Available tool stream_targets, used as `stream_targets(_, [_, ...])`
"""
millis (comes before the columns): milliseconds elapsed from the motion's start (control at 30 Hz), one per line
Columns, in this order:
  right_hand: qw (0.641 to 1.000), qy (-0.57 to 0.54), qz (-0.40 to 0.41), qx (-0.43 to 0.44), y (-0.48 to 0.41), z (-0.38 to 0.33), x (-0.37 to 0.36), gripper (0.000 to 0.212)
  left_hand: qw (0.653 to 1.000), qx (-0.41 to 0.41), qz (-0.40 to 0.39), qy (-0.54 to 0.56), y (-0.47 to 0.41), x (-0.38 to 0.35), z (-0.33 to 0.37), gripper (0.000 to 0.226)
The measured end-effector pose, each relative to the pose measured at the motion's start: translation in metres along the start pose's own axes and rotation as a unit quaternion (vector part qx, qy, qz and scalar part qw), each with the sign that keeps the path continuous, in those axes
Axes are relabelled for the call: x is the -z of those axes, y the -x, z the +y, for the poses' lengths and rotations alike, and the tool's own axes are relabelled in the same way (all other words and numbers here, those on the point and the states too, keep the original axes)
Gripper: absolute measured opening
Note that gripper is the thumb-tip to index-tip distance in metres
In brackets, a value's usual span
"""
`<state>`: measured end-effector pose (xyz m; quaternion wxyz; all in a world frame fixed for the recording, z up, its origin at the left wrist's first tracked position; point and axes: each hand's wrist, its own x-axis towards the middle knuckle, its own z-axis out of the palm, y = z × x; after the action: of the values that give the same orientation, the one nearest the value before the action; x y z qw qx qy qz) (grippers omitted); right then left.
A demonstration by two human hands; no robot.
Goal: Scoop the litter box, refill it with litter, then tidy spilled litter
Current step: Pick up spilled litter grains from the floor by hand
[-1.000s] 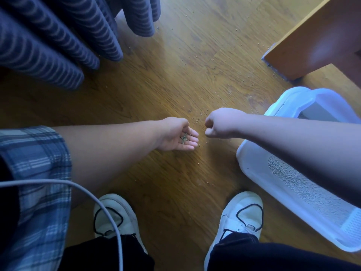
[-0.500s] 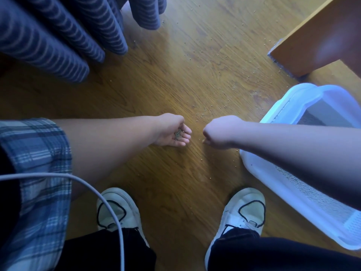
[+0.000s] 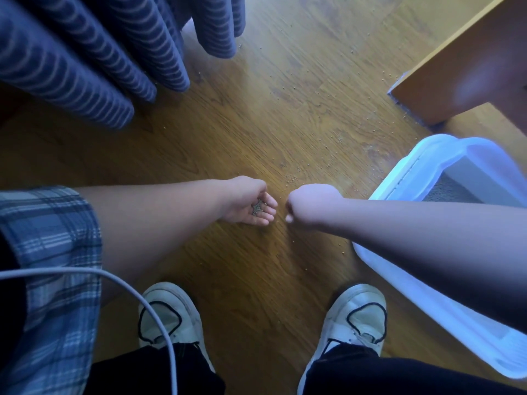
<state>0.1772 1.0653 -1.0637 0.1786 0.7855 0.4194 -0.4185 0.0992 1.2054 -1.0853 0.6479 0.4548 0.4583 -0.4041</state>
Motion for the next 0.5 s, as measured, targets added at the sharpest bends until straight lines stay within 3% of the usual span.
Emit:
stream_targets(167, [0.976, -0.202, 0.049, 0.069, 0.011, 0.004, 0.009, 0.023, 0.998, -0.011, -0.043, 0.055, -0.003, -0.005, -0.003, 0.036])
stream_targets(233, [0.969, -0.226, 0.048, 0.087, 0.016, 0.005, 0.013, 0.019, 0.994, -0.012, -0.069, 0.088, -0.004, -0.008, -0.003, 0.041])
stream_targets(400, [0.985, -0.132, 0.114, 0.001, -0.007, 0.034, 0.017, 0.027, 0.998, -0.009, -0.049, 0.034, 0.001, -0.005, 0.003, 0.039])
stream_targets(500, [0.995, -0.020, 0.096, -0.035, -0.021, 0.046, 0.022, 0.030, 0.999, -0.003, -0.022, 0.037, -0.002, 0.001, 0.003, 0.038])
